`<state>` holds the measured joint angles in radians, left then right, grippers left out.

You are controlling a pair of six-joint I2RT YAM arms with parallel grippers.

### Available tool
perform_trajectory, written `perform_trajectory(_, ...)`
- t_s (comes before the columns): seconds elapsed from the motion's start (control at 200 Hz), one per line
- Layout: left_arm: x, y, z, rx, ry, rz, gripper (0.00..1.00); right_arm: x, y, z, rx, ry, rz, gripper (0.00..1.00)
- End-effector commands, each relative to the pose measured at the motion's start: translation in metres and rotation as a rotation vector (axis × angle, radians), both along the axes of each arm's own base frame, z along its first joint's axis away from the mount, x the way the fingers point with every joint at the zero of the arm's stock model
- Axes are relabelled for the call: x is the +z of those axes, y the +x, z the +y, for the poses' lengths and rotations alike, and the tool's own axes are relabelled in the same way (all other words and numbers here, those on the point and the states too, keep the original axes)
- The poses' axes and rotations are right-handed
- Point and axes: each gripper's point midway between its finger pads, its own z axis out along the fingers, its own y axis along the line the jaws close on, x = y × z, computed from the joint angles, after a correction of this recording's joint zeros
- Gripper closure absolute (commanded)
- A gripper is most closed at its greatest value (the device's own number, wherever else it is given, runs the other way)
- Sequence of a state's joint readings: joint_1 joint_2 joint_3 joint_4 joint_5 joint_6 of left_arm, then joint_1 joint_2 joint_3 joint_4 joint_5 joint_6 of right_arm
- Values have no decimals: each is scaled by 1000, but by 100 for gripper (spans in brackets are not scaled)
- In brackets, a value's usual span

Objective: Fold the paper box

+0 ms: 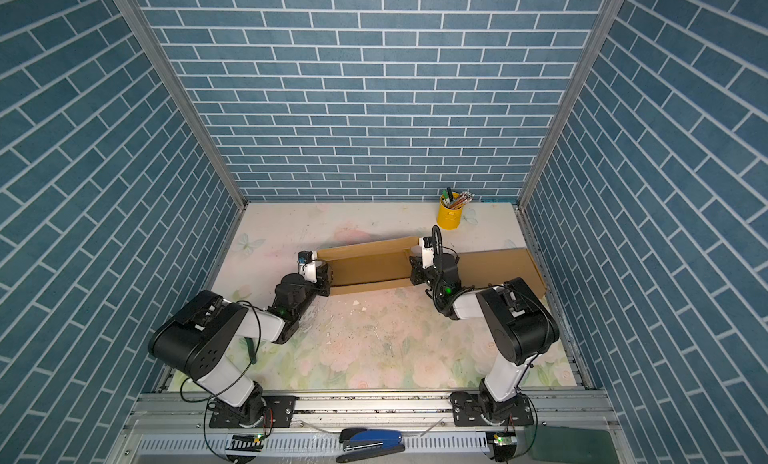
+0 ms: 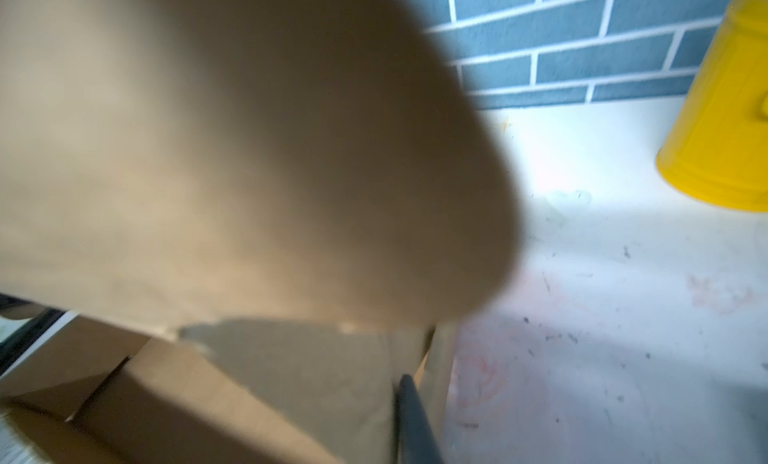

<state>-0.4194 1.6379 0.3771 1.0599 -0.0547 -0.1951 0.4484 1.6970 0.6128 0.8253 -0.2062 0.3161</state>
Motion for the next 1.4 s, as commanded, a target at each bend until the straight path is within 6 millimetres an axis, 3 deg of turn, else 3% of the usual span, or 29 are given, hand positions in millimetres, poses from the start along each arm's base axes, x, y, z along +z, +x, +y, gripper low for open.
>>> perform_trajectory(0.0,-43,-20,5,-20,83,154,92,-3,-18,-6,47,-5,75,74)
perform_trajectory(0.145,-43,-19,6,-16,83,151,92,10,-35,-11,115,-37,81,55)
perform_trajectory(0.23,-43,-19,5,-20,82,150,92,18,-45,-19,139,-79,77,49)
perform_trajectory(0.41,-43,-20,5,-24,84,149,92,53,-63,-38,188,-190,60,45)
perform_trajectory(0.575,-45,-19,4,-28,83,147,91,98,-78,-33,302,-254,49,41)
perform_trajectory(0.665,-44,-19,4,-23,78,143,91,120,-76,-20,377,-251,66,34)
perform_trajectory(0.77,-44,-20,5,-20,78,140,91,130,-74,4,473,-267,84,31)
perform_trajectory(1.13,-42,-22,8,-9,72,137,90,116,-71,91,780,-333,213,33)
perform_trajectory(1.395,-41,-22,8,-6,74,139,90,98,-73,124,878,-320,280,38)
